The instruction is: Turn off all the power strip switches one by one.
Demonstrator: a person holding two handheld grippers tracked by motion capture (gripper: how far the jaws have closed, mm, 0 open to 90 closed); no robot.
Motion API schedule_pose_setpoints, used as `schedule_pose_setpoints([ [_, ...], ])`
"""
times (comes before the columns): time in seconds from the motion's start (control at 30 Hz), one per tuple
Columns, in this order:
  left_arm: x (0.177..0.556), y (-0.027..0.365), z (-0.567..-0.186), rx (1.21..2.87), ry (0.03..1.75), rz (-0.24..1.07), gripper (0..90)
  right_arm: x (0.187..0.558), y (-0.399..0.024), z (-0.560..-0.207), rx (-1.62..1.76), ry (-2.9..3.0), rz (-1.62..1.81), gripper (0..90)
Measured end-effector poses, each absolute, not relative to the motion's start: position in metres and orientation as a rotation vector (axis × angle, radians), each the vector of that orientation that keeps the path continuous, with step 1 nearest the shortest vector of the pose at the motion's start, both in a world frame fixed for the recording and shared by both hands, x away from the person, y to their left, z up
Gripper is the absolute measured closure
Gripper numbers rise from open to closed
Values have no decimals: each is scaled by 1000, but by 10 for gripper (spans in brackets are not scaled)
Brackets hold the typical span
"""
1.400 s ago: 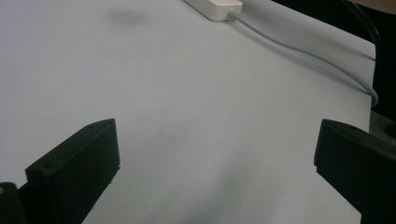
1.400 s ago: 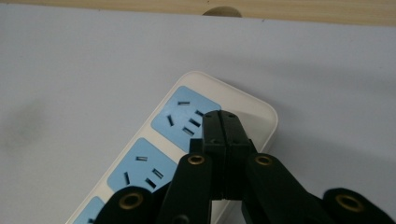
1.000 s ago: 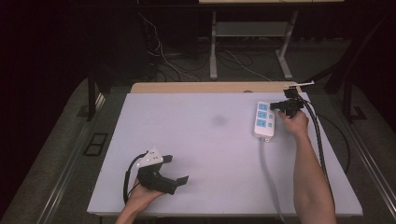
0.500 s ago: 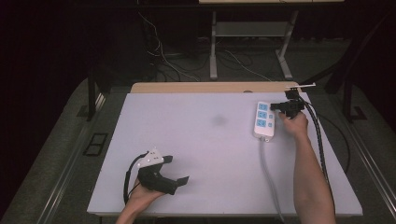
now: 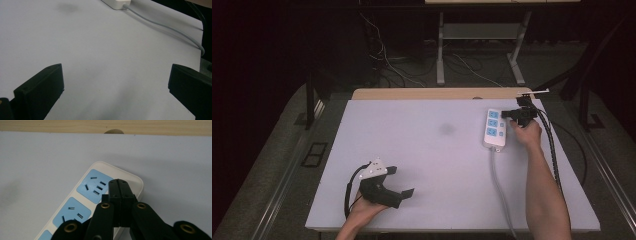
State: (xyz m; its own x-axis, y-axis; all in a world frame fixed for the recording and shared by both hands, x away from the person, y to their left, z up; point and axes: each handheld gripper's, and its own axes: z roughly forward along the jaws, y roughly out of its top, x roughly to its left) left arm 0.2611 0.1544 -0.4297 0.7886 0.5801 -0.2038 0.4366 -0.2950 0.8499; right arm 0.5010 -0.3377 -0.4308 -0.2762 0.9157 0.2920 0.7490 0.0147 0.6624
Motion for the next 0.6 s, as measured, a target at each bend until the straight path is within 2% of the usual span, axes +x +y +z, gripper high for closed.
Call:
schedule_pose_setpoints([
  [0.13,261,154,-430,1937,764,173,0,500,-343,-430,1790,2031,1200,900],
  [0.6,260,154,-428,1932,762,176,0,481,-326,-410,1599,2107,1195,899],
])
